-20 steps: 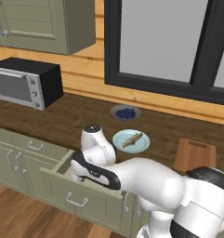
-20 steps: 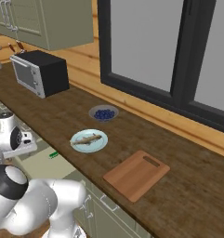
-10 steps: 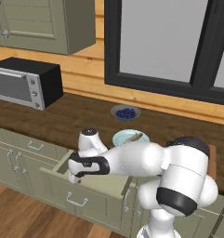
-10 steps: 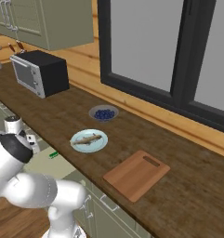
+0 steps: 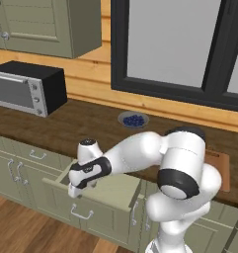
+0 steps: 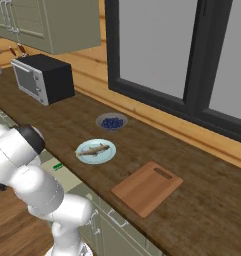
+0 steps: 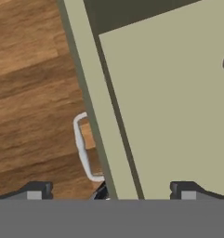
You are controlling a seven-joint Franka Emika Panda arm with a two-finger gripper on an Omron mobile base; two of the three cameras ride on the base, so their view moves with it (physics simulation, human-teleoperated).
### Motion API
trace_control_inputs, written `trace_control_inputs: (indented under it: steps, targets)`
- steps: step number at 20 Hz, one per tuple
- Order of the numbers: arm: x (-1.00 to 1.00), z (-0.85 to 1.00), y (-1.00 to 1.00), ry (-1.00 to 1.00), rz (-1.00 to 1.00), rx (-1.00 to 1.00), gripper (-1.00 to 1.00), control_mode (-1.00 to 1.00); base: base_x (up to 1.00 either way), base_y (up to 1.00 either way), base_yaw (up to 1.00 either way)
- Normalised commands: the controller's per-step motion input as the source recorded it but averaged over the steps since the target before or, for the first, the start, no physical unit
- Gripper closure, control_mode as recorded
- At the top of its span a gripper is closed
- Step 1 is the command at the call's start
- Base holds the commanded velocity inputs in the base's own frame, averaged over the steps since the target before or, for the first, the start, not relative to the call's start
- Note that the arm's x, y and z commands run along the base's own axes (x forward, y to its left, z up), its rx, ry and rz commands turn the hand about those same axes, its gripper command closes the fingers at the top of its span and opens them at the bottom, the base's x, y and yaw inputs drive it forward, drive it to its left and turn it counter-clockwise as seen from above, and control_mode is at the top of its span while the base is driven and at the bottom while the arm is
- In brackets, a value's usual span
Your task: Pick up the knife from the drawer and place it on the cutting board. Then place the meat from the plate to the cutting board.
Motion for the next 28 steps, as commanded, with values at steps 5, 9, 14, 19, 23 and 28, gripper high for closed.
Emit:
trace_control_inputs:
  steps: [5, 9, 14, 19, 23, 28]
  targets:
    - [0.07, -0.29, 0.03, 0.05, 0.03, 0.00, -1.00, -1.00, 0.00, 0.00, 0.00]
    - [0.12, -0.29, 0.06, 0.06, 0.02, 0.00, -1.00, -1.00, 0.00, 0.00, 0.00]
    - [0.09, -0.29, 0.14, 0.08, 0.02, 0.00, -1.00, -1.00, 0.00, 0.00, 0.00]
    - [-0.42, -0.33, 0.53, 0.10, 0.01, 0.00, -1.00, -1.00, 0.00, 0.00, 0.00]
    - [-0.94, -0.48, 0.79, 0.11, 0.00, 0.00, -1.00, -1.00, 0.00, 0.00, 0.00]
    - [-0.84, -0.14, 0.50, 0.03, 0.00, -0.01, -1.00, -1.00, 0.00, 0.00, 0.00]
